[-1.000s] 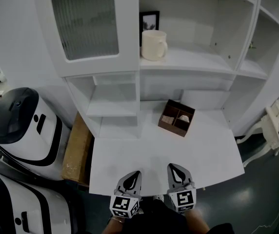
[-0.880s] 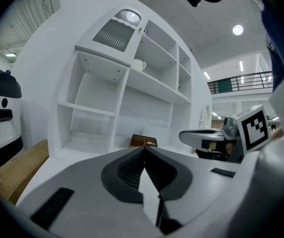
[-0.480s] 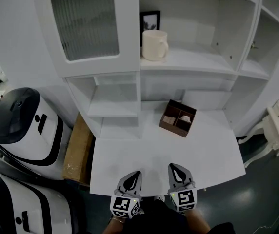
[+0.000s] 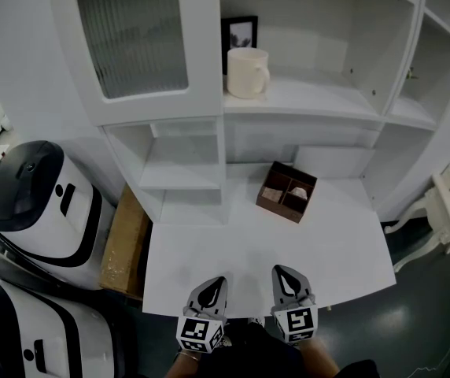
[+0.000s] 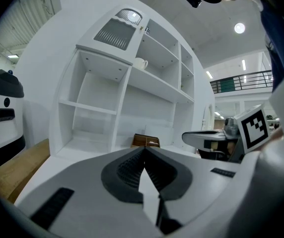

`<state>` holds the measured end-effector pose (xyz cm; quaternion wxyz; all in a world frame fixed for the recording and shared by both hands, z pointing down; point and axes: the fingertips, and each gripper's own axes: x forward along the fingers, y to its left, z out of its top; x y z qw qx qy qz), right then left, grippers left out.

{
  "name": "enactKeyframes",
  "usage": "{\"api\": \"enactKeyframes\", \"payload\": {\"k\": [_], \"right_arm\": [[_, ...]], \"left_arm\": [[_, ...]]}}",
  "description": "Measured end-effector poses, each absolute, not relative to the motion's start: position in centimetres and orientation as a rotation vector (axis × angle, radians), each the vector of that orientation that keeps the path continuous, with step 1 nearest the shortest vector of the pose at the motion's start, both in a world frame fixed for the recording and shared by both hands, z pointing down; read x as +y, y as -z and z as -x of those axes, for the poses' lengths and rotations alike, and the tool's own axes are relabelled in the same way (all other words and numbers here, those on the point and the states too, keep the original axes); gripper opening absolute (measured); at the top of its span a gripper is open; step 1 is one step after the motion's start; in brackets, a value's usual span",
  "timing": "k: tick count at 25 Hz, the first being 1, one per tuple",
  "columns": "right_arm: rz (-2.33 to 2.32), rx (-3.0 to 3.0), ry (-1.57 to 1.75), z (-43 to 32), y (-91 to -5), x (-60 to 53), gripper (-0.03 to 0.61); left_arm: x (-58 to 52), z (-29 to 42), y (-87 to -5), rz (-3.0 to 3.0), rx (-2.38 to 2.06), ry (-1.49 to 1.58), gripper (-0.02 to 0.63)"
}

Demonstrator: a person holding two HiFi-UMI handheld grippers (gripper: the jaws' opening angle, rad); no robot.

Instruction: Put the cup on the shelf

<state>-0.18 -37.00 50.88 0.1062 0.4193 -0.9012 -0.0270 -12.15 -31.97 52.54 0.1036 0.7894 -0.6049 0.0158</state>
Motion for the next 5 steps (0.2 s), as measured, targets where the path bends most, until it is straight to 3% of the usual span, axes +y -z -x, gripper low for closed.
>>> {"api": "enactKeyframes", "payload": {"k": [5], "right_arm": [[-1.230,-2.651,0.079,-0.22,-51.04,-37.46,0.008]], "left_arm": [[-32.39,11.84,-52.51,-2.327,-1.790,-0.048,0.003]]}}
